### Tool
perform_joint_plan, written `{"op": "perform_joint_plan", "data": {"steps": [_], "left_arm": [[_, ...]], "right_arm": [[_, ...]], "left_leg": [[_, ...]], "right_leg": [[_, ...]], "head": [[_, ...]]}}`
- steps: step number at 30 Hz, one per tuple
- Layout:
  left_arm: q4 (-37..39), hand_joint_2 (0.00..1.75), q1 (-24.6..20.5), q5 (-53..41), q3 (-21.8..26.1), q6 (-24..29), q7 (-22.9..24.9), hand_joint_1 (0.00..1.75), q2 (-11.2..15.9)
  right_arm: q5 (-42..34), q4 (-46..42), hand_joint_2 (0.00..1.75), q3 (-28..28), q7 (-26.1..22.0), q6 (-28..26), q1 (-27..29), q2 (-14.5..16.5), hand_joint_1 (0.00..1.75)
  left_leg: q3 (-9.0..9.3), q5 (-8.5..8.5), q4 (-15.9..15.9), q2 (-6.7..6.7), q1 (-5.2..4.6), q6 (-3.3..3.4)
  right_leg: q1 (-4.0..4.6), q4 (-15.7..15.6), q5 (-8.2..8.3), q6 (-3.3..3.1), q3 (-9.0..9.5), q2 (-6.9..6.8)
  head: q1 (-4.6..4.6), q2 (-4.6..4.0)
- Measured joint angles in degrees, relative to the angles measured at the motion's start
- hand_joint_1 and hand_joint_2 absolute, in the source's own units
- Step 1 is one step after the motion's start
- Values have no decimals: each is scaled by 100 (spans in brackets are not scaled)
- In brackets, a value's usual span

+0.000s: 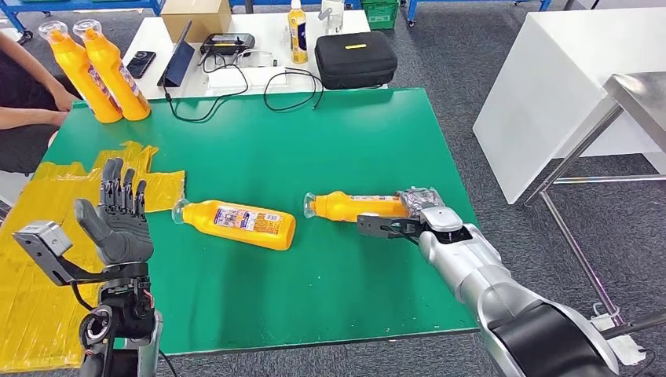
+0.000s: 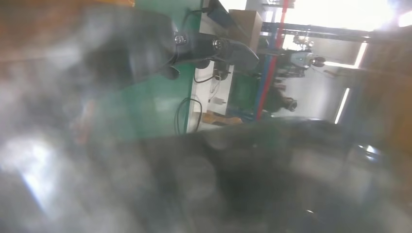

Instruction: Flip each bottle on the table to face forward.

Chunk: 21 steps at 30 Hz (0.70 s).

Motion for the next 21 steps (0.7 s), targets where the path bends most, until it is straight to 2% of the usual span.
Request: {"op": "perform_joint_plan", "data": {"steps": [6, 11, 17, 19, 21], "left_arm": [[9, 0, 5, 6, -4, -23, 62, 0, 5], [-8, 0, 198, 23, 8, -37, 108, 0, 37], [-48, 0, 342, 49, 32, -84, 112, 0, 57], [-70, 0, 386, 72, 36, -84, 113, 0, 61], [-127, 87, 483, 134, 63, -84, 113, 0, 66]], "right_arm": [[-251, -1, 175, -154, 31, -135, 55, 5, 175], [-1081, -62, 175, -750, -365, -554, 172, -11, 175], [-1263, -155, 175, -1207, -509, -615, 253, -41, 175], [-1477, -214, 175, -1335, -723, -684, 303, -46, 175], [-1881, -394, 175, -1532, -1064, -726, 387, -77, 175]], "left_leg": [[7, -1, 0, -2, 0, 0], [4, -1, -1, 0, 0, 1], [-1, -1, -1, -3, 1, 1], [-5, -1, -1, -4, 1, 1], [-15, -1, 0, -3, 2, 1]], "right_leg": [[0, 0, 0, 0, 11, -1], [-2, 0, 0, 0, 12, 0], [-1, 0, 0, 0, 8, -1], [-2, 1, 0, 0, 6, -2], [-2, 2, 0, 0, -1, -2]], "head": [[1, 0], [-1, 0], [-1, 0], [0, 0], [1, -1]]}}
